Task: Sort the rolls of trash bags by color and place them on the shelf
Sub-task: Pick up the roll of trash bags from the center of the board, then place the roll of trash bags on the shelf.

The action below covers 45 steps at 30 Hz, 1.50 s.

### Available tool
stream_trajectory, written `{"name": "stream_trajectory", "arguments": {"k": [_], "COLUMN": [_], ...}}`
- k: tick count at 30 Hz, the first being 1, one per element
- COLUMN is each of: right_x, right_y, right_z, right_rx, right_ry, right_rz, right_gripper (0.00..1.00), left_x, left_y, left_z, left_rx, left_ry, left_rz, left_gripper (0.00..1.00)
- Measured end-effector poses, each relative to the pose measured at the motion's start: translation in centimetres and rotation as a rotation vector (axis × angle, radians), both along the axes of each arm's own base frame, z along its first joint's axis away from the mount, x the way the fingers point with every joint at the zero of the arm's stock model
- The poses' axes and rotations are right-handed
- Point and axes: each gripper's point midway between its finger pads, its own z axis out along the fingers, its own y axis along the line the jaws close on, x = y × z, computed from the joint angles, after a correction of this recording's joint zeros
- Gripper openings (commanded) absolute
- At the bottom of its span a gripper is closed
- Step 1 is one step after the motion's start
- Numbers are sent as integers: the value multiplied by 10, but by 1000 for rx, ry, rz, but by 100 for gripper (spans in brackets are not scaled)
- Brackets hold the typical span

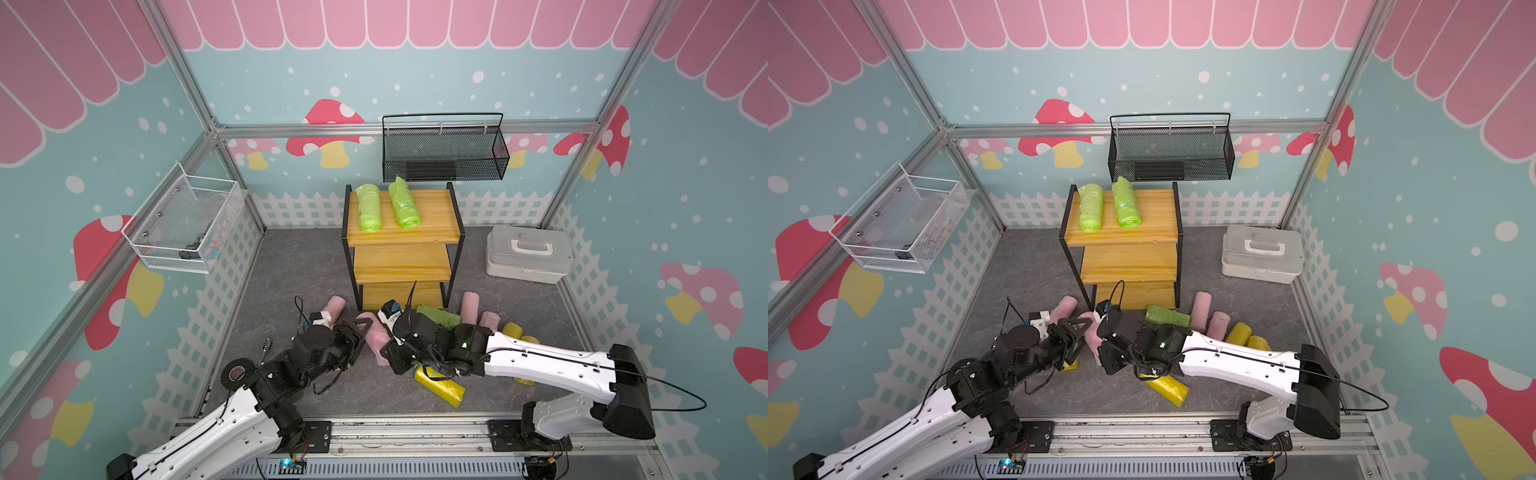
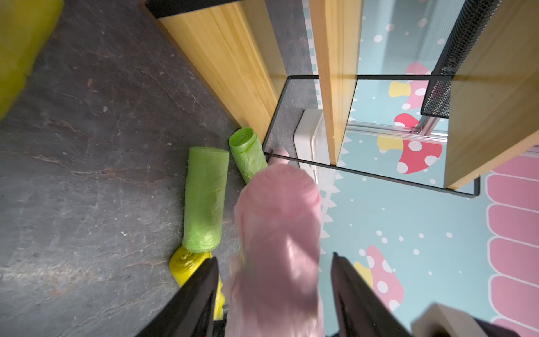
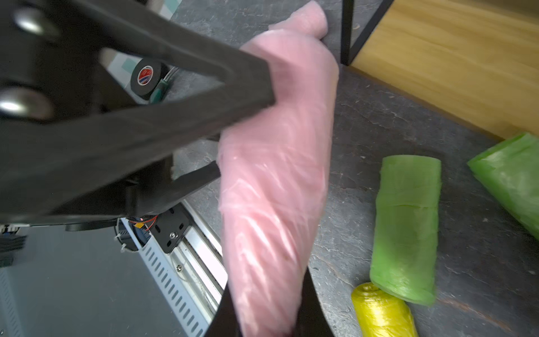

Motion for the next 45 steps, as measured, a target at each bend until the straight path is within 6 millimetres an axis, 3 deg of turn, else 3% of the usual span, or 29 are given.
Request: {"name": "stream_trajectory", "arguments": {"k": [5, 8, 12, 16, 25, 34, 38, 43, 45], "right_x": [23, 39, 58, 77, 131, 166, 187, 208, 217], "right_y": [-23, -25, -14, 5, 38, 57, 59, 52, 48], "right_z": [-8, -6, 17, 37, 31, 57, 64, 57, 53], "right_rx": [86, 156, 300, 449, 626, 835, 911, 946, 949], "right_ry": [28, 45, 44, 51, 115, 82, 80, 97, 105], "right_rz": [-122, -173, -198, -201, -264, -289, -320, -370, -392], "right_gripper": [0, 0, 0, 0, 0, 0, 0, 1, 5], "left_x": [-4, -7, -11, -15, -20, -23, -24, -25, -25], "left_y": [20, 37, 60, 72, 79, 82, 83, 84, 84], "left_z": [15, 31, 43, 36, 24, 19, 15, 13, 13], "left_rx": [50, 92, 147, 205, 269, 283, 295, 307, 314], "left_ry": [-38, -84, -134, -129, -106, -103, -93, -91, -92], "left_rz": [43, 77, 125, 146, 137, 128, 125, 120, 117], "left_gripper": [99, 99, 99, 99, 98, 98, 98, 97, 97]}}
